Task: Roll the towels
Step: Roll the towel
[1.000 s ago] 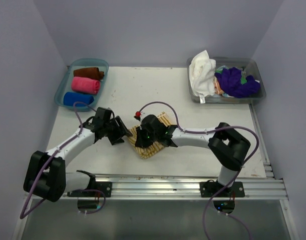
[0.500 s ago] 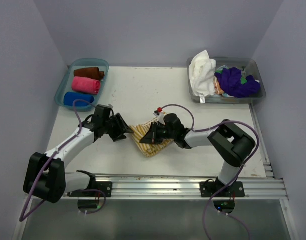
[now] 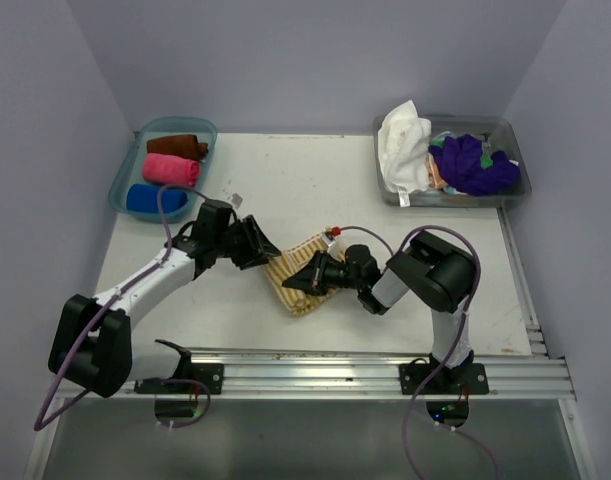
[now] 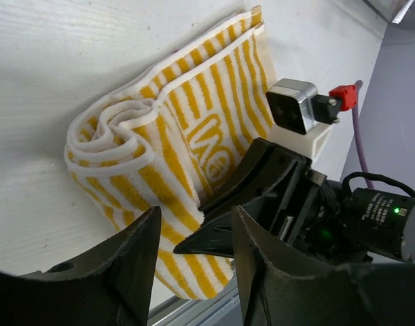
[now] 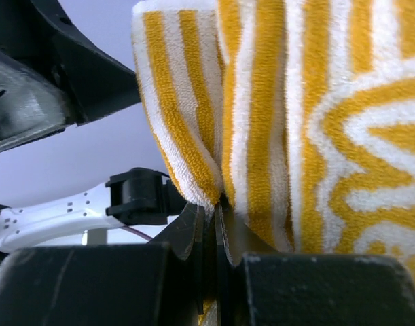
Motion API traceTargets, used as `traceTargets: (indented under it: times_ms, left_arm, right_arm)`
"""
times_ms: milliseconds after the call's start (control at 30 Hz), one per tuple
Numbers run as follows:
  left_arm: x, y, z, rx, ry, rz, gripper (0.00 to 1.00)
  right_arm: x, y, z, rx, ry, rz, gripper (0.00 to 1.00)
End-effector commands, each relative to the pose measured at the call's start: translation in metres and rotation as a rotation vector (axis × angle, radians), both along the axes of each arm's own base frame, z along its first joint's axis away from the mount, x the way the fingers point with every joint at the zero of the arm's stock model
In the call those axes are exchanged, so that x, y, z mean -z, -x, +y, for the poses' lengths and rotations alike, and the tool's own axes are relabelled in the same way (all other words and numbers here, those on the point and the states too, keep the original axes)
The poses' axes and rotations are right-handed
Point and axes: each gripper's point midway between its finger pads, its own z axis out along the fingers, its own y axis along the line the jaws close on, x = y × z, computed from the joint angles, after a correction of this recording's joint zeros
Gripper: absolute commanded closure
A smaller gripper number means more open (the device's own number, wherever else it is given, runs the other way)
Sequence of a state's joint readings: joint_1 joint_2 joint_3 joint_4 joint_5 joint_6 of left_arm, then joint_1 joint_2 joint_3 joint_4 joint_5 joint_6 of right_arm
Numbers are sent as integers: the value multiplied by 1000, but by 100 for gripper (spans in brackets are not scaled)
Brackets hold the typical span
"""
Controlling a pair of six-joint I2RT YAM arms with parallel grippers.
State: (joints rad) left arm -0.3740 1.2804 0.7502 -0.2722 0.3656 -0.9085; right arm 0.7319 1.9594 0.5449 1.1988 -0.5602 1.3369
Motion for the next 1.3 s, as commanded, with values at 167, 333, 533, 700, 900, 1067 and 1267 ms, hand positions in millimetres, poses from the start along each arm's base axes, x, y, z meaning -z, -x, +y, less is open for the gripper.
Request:
traceTargets:
  times_ms: [167, 333, 533, 700, 900, 1067, 1267]
  left_arm:
    - [-10, -18, -36, 105, 36, -94, 52]
    - [6, -19, -48, 130, 33, -69, 53]
    - [26, -27, -56, 143, 21, -57, 53]
    - [53, -25, -59, 169, -15, -7, 55]
    - [94, -11, -51, 186, -88, 119, 59]
    - [108, -2, -47, 208, -113, 159, 59]
    - [113, 1, -47, 221, -110, 166, 59]
  right_arm:
    - [-26, -1, -6, 27, -170, -27, 100]
    - [-30, -3, -9, 41, -175, -33, 100]
    - [-28, -5, -12, 66, -171, -24, 100]
    - [-27, -7, -19, 113, -158, -18, 92]
    - [-22, 0, -39, 184, -69, -37, 59]
    - [4, 5, -62, 236, 223, -78, 50]
    - [-39, 0, -98, 322, 635, -347, 46]
